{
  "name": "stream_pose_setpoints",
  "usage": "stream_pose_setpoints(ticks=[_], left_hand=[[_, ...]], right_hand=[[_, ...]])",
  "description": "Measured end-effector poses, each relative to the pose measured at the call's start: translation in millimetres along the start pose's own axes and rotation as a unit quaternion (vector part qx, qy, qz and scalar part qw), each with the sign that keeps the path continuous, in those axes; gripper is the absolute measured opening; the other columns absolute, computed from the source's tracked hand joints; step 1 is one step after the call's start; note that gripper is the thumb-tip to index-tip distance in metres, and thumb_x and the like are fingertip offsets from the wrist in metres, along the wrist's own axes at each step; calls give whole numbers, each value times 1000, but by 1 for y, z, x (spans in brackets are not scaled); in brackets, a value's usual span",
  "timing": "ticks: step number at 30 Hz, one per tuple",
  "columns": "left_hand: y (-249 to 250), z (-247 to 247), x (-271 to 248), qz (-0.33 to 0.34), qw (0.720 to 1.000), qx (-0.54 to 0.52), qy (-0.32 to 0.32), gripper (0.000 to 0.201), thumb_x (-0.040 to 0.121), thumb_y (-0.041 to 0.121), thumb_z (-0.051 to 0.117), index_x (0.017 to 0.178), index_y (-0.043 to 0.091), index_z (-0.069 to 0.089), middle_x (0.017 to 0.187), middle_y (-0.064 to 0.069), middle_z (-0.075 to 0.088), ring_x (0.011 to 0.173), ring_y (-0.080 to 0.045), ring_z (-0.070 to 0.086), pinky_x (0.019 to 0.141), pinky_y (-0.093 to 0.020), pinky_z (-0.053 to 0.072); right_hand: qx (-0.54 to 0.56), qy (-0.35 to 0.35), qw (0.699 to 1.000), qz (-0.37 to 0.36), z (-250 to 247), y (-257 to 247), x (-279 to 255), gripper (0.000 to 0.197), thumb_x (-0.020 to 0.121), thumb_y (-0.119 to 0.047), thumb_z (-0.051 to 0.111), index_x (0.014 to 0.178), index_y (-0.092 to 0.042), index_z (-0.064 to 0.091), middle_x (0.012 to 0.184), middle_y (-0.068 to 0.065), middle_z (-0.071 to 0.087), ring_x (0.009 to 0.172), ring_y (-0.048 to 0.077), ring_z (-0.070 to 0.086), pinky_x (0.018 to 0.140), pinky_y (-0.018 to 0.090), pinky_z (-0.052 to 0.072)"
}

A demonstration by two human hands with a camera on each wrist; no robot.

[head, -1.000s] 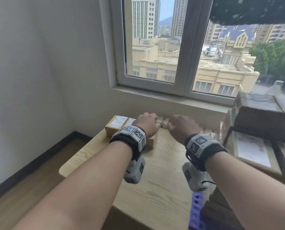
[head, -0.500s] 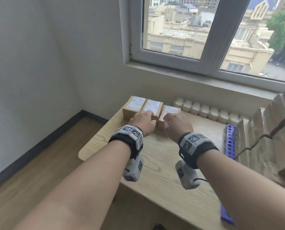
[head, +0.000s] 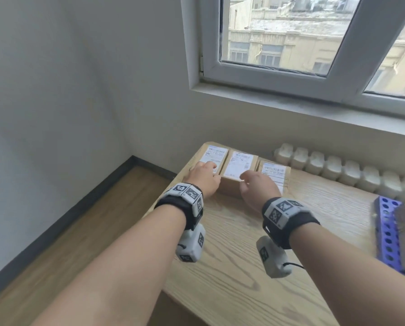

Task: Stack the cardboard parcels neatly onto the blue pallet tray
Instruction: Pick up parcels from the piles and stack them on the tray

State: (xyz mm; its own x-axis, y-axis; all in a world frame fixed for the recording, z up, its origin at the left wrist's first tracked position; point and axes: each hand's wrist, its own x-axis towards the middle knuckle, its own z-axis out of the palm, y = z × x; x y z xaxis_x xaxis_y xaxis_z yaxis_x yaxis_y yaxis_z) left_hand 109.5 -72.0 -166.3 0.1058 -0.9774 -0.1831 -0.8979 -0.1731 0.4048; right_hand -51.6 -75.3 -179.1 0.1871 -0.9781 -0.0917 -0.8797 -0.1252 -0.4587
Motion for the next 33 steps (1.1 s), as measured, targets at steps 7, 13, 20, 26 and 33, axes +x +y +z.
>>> stream_pose_setpoints(ticks=[7,13,20,26,33], left_hand=[[-23,17,41,-21,999,-18,-23,51,98,33,46,147,20,37,150,-4,38,136,-22,37,109,-39,37],[-41,24,84,-39,997,-54,-30,58,96,31,48,150,20,31,153,-7,34,136,-26,39,108,-39,35],[-66,35,136,-51,993,-91,-55,62,94,28,52,150,16,29,150,-12,36,137,-29,36,110,-40,31],[-79,39,169,-64,988,-121,-69,69,93,25,55,153,13,24,151,-13,35,139,-29,35,114,-39,30],[-93,48,184,-84,976,-175,-100,63,93,31,53,149,17,30,143,-6,51,125,-29,52,103,-38,43]], right_hand=[[16,-41,999,5,21,-4,30,32,98,-20,44,125,-12,58,122,8,63,109,24,58,93,34,48],[56,-54,996,51,41,-16,58,39,97,-25,46,134,-16,54,130,5,61,116,22,57,99,39,47],[121,-52,986,104,63,-35,97,43,98,-28,50,139,-16,51,135,0,59,118,15,58,95,26,42],[148,-35,978,146,73,-39,125,44,96,-24,51,138,-13,53,129,3,62,116,18,59,93,25,42],[178,-28,969,171,83,-45,139,49,95,-24,54,142,-15,47,129,4,60,116,18,57,94,27,44]])
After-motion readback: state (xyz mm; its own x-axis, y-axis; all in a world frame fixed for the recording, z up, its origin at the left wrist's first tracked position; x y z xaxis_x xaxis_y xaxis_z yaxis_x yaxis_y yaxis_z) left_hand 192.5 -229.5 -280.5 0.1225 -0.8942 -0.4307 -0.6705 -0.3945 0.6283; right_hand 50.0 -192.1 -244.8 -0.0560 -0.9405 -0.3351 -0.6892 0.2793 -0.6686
